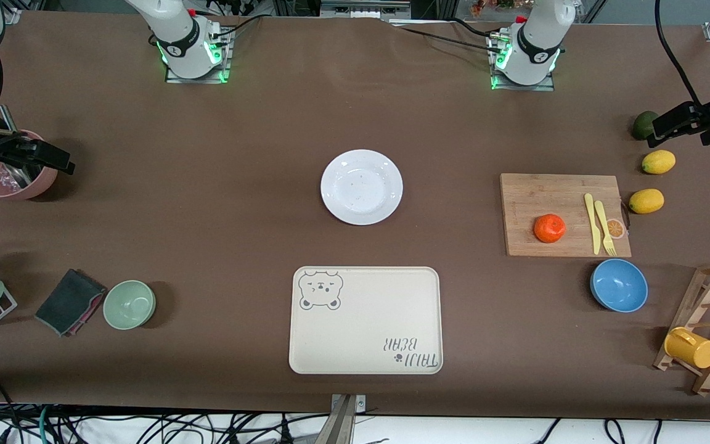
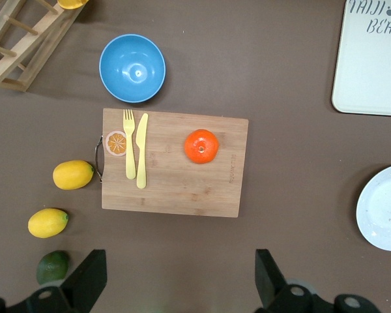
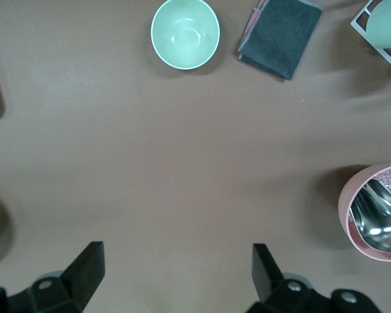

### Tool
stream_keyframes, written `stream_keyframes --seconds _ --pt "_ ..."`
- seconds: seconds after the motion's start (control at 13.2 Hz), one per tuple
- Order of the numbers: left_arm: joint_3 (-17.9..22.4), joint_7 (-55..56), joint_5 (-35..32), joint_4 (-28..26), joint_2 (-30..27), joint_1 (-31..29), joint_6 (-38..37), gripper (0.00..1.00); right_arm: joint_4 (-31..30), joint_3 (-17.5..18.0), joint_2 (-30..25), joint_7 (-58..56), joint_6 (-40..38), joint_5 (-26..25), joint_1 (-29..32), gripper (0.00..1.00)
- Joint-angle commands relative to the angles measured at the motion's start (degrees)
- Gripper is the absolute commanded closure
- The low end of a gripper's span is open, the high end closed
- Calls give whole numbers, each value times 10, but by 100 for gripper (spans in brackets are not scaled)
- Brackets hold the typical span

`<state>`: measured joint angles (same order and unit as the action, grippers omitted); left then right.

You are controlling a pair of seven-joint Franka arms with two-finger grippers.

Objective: Place orange and plate with both arms

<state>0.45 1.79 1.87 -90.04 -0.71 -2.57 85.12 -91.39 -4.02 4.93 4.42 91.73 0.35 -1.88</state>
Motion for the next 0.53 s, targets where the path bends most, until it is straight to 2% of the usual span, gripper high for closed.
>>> stream_keyframes --seconds 0.0,0.45 --pt "-3 1 6 2 -2 -2 -8 0 -1 0 -3 7 -1 9 -1 0" --pt "-3 -4 6 7 2 0 0 0 -1 0 -3 7 -1 9 -1 0"
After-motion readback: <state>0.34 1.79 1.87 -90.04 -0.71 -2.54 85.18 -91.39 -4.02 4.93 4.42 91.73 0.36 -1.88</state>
